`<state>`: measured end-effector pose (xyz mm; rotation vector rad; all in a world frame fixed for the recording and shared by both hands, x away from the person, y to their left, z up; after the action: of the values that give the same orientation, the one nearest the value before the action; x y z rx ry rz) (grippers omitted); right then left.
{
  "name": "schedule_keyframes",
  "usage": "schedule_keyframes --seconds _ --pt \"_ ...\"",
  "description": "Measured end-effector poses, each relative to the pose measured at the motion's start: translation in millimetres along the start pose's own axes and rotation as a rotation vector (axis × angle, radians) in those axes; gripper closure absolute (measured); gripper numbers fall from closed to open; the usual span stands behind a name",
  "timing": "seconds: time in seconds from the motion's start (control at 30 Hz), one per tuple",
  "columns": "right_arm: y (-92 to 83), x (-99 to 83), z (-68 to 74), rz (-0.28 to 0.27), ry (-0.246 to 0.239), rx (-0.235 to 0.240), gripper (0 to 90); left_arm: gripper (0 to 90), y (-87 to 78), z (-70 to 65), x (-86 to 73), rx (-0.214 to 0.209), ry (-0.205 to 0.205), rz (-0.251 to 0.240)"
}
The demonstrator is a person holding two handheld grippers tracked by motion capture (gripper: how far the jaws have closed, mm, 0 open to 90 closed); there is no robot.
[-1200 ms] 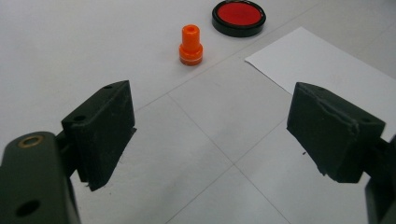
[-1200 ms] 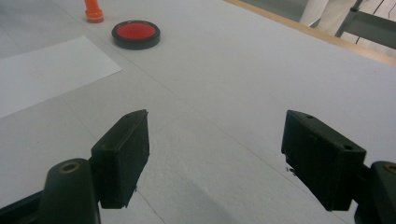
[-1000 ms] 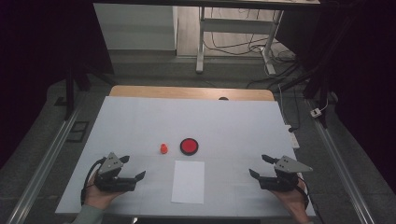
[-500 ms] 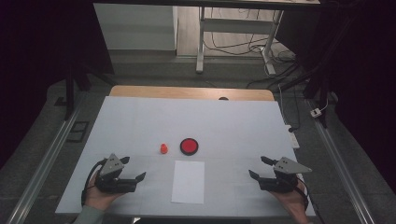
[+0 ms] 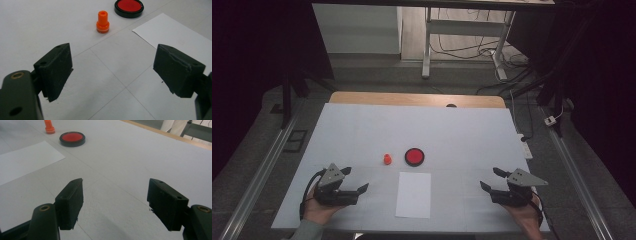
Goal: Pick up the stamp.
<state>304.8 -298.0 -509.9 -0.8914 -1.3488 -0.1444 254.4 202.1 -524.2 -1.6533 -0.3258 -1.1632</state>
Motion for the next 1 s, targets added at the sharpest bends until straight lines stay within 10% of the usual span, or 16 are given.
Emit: schedule_keyframes --seconds 1.0 --pt "12.1 2.6 4.1 0.012 -0.01 -0.001 30.3 17.1 29.1 4.3 31.5 -0.029 0.02 0.014"
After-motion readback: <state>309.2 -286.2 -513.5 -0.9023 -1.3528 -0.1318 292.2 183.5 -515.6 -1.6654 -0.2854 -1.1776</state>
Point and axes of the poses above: each handheld gripper's, and its own axes: y roughly forward along the jaws, x roughly out of its top, z roughly to its left, the point moved 3 cm from there along y, roughly forward along the jaws, and after that the axes turned 6 degrees about x, right-handed, at the moved point
